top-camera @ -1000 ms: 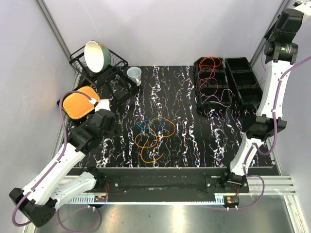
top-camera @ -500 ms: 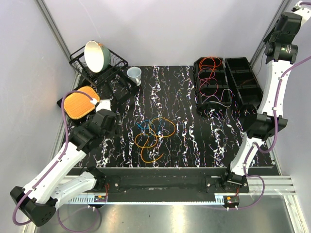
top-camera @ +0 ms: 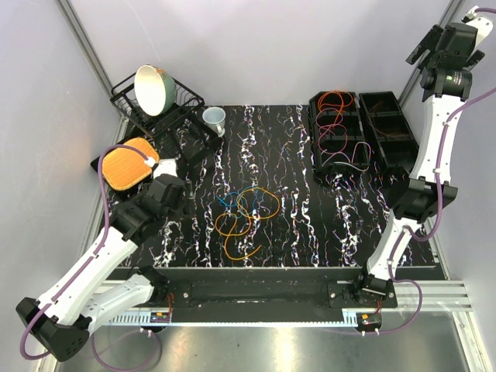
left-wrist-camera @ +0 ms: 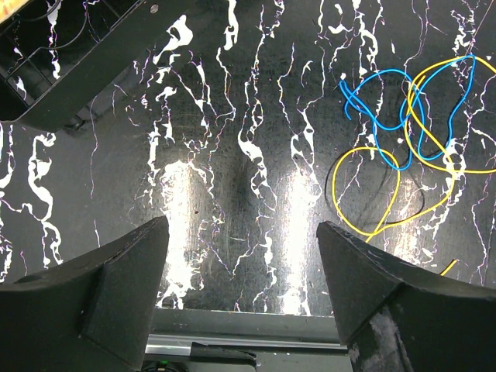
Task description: Untangle the cables
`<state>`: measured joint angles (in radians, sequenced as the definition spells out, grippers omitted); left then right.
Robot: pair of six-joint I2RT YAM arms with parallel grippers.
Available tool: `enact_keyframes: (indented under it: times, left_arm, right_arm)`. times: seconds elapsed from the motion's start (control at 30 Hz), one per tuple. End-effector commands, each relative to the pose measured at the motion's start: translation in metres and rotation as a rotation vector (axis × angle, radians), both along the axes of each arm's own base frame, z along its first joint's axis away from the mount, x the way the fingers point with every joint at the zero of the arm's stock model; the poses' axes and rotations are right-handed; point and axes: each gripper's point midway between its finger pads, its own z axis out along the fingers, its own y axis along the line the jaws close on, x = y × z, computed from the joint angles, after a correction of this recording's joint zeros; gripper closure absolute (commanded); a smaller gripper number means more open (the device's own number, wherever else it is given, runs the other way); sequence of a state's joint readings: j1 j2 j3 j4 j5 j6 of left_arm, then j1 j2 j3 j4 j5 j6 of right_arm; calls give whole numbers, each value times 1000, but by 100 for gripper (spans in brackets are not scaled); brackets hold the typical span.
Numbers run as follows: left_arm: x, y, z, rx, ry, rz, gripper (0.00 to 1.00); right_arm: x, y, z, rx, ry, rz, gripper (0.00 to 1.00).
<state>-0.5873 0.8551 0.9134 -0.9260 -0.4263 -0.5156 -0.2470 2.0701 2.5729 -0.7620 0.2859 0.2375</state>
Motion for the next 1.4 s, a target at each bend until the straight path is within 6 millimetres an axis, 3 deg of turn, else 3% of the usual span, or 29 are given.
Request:
enact_keyframes:
  times: [0.0,0.23,0.3,0.37,0.4,0.47,0.5,0.53,0.57,0.6,0.63,0.67,0.7,0.73,0.77,0.8,0.87,0.9,0.93,1.03,1.13,1.37]
  left_arm:
    - [8,-2,6,-7,-36,0,20]
    - [8,-2,3,-3,-27,-2,20]
    - [8,-3,4,-4,-26,-3,20]
    - [8,-3,3,-4,-24,-1,20]
    - [8,-3,3,-3,-24,-3,20]
    - [8,-3,2,-3,-21,-1,20]
    - [8,-4,1,-1,-12,0,20]
    - [8,-5,-2,0,1,0,20]
    - [8,-6,-5,3,13,-3,21]
    - [10,-9,-14,21,51,-8,23]
    - [8,-10,-21,36,86,-17,24]
    - [10,-13,-24,40,109,-1,25]
    - [10,-18,-34,61,152,-10,27]
    - [10,-28,-40,49,172,-25,28]
    - [10,-38,-45,36,182,-34,29]
    - [5,-54,-55,47,210,-78,30]
    - [4,-75,-65,15,213,-97,30]
    - [-2,-89,-72,1,236,-136,30]
    - [-1,-100,-85,-19,255,-137,30]
    - [-8,-119,-111,-71,309,-162,30]
    - [-11,-124,-128,-77,336,-153,31]
    - [-9,-133,-137,-118,317,-152,31]
  right_arm:
    - [-3,1,7,18,-20,4,0]
    - [-11,13,9,73,-29,42,0]
    - [-16,22,14,101,-44,67,0]
    - [-17,33,6,148,-33,112,0]
    - [-21,45,12,171,-45,163,0]
    - [-23,59,-5,241,-17,207,0]
    - [-30,77,2,270,-27,286,1]
    - [-32,84,-20,311,21,306,1]
    - [-34,93,-23,348,15,326,2]
    - [-45,112,-12,367,-10,392,2]
    - [-50,122,-43,415,50,403,2]
    - [-51,132,-42,438,18,426,2]
    - [-65,157,-30,444,-10,497,2]
    - [-70,168,-56,472,35,503,2]
    - [-83,179,-52,468,27,520,2]
    - [-91,204,-73,480,82,550,2]
    - [-106,231,-78,479,98,603,2]
    - [-116,256,-95,486,149,648,2]
    - [-123,266,-99,494,163,665,2]
    - [-142,290,-114,519,204,702,2]
    - [-156,307,-120,523,227,732,2]
    - [-167,330,-132,528,268,760,2]
